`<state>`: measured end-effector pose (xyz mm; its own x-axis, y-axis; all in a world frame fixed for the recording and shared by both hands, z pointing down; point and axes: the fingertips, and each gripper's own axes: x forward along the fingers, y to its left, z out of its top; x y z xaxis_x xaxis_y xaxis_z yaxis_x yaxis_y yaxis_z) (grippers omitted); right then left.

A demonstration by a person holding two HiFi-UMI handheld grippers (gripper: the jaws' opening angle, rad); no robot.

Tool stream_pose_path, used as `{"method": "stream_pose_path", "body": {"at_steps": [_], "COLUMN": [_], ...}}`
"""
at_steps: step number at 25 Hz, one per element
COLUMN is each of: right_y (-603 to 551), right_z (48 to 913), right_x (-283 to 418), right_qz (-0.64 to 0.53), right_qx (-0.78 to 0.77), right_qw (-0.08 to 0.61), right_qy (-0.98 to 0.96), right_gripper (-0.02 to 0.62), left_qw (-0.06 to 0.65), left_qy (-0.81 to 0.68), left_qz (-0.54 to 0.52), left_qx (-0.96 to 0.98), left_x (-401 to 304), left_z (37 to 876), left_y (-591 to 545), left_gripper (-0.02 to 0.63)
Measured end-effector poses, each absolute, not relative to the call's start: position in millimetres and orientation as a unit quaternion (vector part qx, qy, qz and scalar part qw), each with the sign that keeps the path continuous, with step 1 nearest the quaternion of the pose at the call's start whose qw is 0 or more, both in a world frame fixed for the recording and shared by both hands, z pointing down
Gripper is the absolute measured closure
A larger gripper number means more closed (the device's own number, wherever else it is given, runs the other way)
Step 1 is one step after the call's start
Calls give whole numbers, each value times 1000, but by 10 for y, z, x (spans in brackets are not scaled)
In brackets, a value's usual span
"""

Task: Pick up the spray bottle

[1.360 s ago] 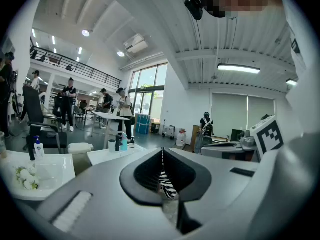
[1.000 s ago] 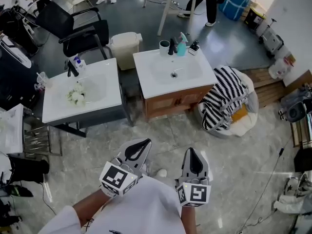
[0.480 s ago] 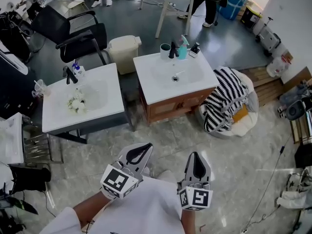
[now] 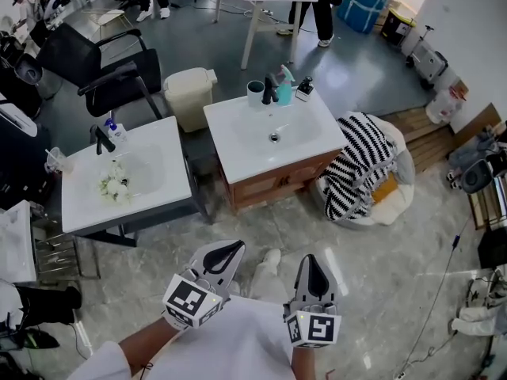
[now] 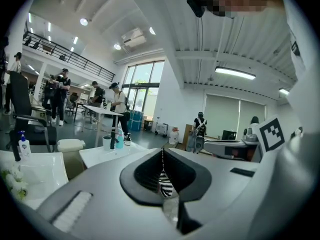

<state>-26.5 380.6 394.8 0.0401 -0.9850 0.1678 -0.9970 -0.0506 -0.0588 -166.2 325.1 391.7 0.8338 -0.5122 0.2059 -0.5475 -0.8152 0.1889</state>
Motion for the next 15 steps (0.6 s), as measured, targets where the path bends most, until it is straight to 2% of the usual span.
{"method": "stream_pose_path", "body": {"at_steps": [15], "right_y": [2604], "right_z": [3921], "right_x": [852], "right_qz": [69], "right_qx": [687], "right_qw": [29], "right_qy": [-723], "right_gripper": [589], "left_qw": [91], "left_qy": [-311], "left_qz": [67], "left_qx": [944], "left_x": [-487], "left_z": [3630], "left_y": [2125], "left_gripper": [600]}}
